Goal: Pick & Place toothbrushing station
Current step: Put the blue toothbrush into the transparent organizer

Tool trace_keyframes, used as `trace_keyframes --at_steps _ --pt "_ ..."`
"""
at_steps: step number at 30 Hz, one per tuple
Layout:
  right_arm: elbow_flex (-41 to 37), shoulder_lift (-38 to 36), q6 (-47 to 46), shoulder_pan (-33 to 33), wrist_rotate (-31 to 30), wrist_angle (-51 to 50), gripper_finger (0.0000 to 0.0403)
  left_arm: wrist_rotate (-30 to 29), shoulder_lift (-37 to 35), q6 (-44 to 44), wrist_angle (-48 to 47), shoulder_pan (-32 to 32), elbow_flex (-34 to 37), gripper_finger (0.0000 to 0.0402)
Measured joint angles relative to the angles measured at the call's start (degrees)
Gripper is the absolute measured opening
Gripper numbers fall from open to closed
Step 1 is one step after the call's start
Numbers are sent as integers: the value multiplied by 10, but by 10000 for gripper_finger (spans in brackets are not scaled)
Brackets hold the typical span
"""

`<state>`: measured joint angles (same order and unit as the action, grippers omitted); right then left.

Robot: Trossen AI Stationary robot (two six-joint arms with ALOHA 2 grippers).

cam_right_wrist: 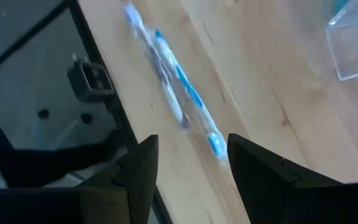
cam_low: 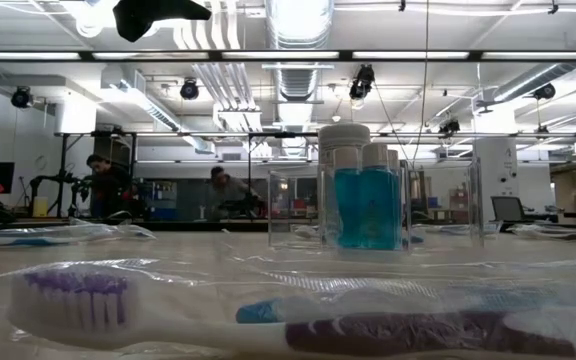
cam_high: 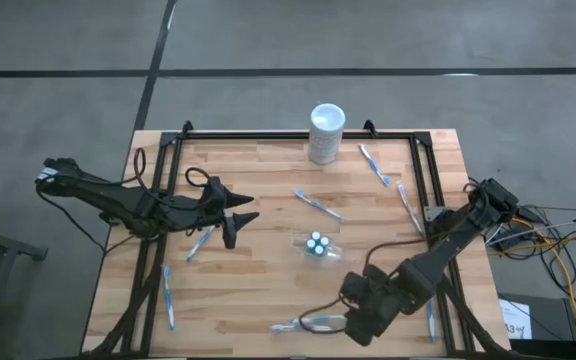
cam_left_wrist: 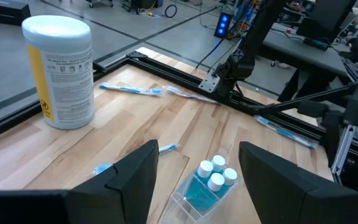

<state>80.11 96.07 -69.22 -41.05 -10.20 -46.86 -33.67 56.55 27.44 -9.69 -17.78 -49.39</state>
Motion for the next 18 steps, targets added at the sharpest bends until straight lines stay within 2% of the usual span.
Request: trace_keyframes --at_steps 4,7,10,18 --pt "-19 0 29 -9 3 1 189 0 0 0 0 0 0 230" --pt "-42 0 34 -18 29 3 189 0 0 0 0 0 0 230" --pt "-70 0 46 -31 49 31 189 0 0 0 0 0 0 230" --pt "-148 0 141 -50 47 133 189 0 0 0 0 0 0 230"
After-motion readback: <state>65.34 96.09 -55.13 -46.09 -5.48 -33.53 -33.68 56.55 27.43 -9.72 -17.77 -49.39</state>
